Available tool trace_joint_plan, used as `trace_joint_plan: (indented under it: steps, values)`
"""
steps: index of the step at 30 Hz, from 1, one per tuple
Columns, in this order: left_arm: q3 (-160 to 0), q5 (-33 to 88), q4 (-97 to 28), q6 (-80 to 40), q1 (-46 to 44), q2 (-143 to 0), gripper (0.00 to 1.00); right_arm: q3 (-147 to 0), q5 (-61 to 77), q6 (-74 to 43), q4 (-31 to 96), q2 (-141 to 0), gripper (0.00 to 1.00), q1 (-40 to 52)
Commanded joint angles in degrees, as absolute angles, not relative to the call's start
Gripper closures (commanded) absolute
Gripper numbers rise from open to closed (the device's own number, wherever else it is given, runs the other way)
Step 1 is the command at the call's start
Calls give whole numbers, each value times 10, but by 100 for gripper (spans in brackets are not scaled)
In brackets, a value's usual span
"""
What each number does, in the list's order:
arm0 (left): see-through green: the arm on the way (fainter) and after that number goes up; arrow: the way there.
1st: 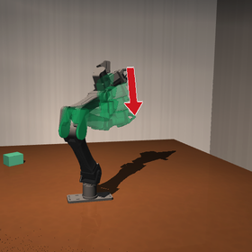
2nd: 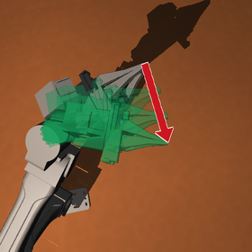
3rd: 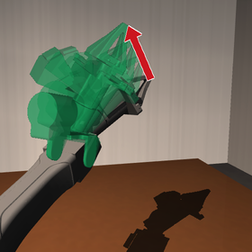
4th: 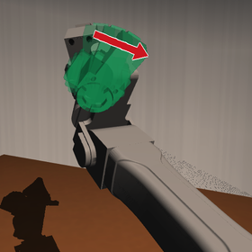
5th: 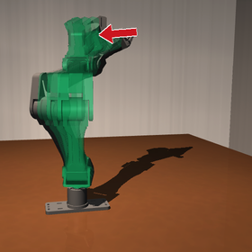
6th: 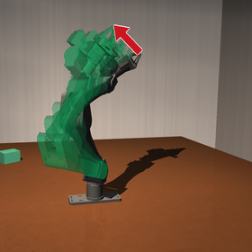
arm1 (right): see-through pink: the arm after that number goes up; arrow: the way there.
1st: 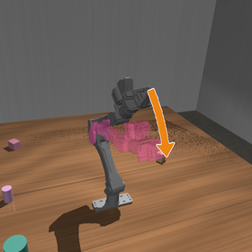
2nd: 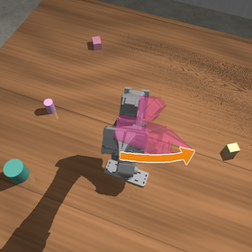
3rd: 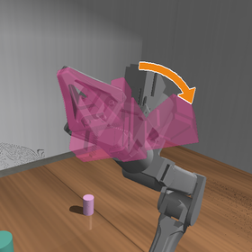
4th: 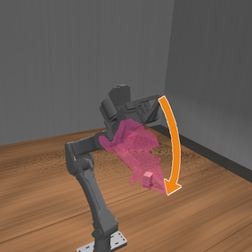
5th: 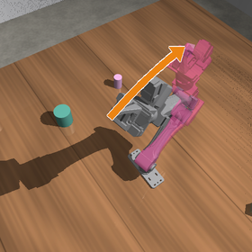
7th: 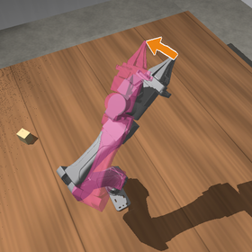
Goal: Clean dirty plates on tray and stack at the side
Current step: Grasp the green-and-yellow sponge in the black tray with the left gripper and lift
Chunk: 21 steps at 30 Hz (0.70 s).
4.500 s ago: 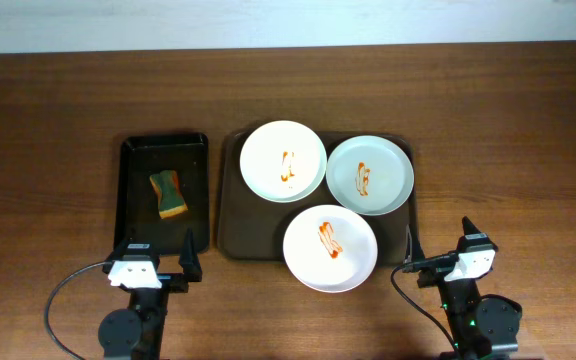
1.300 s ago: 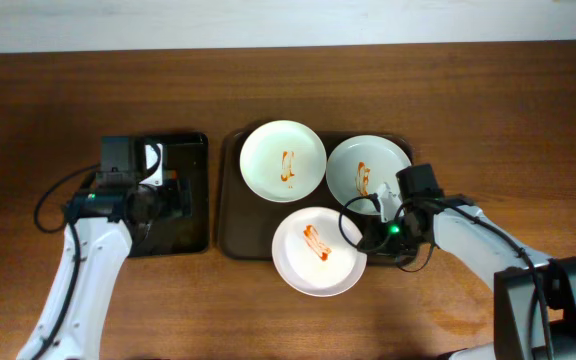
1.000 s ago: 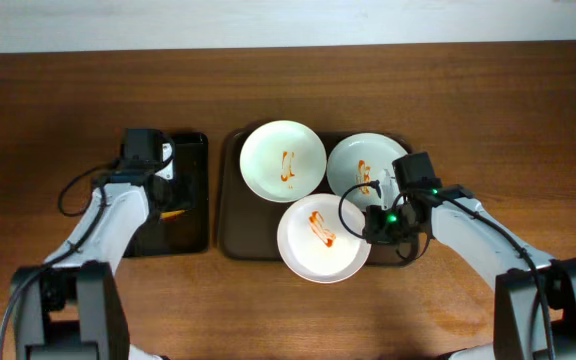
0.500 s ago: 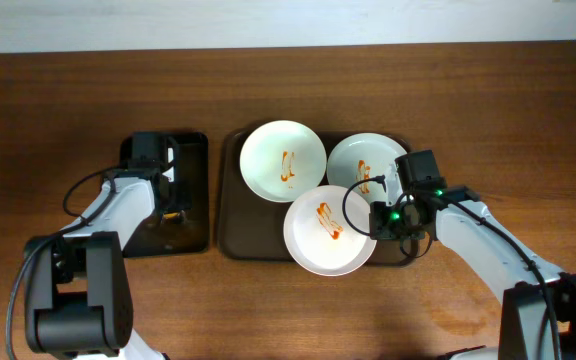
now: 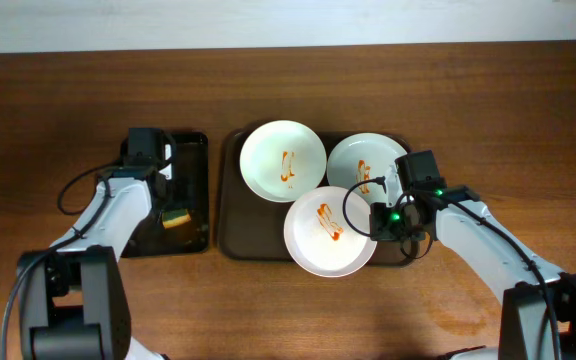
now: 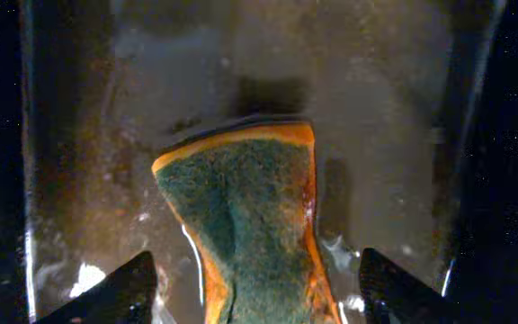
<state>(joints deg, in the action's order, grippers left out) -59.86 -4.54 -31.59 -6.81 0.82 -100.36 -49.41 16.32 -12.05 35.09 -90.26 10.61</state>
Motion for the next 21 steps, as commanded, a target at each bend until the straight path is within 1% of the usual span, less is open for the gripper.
trace_joint_plan:
  steps: [1,2,4,7,8,9,13,14,16,18,19,21]
  values:
    - [-608,-42,-306,-68,9,-1032,46,-506,158,-125,353,-891,96,109]
    - [-608,-41,-305,-68,9,-1042,46,-506,158,-125,354,-891,96,109]
    - [-608,-41,-304,-68,9,-1044,67,-506,158,-125,354,-891,96,109]
    - [-608,-41,-305,-68,9,-1044,76,-506,158,-125,354,-891,96,109]
    - [-609,-42,-304,-68,9,-1044,55,-506,158,-125,354,-891,96,109]
    - [-613,-42,-305,-68,9,-1044,54,-506,158,-125,354,-891,96,109]
    - [-637,-41,-328,-68,9,-1042,56,-506,158,-125,354,-891,96,109]
    - [-639,-41,-336,-68,9,-1042,58,-506,158,-125,354,-891,96,109]
    - [-642,-41,-342,-68,9,-1042,59,-506,158,-125,354,-891,96,109]
    - [-641,-37,-351,-68,9,-1042,67,-506,158,-125,354,-891,96,109]
    - [-638,-37,-352,-68,9,-1042,77,-506,158,-125,354,-891,96,109]
    - [-635,-37,-357,-68,9,-1042,88,-506,158,-125,354,-891,96,109]
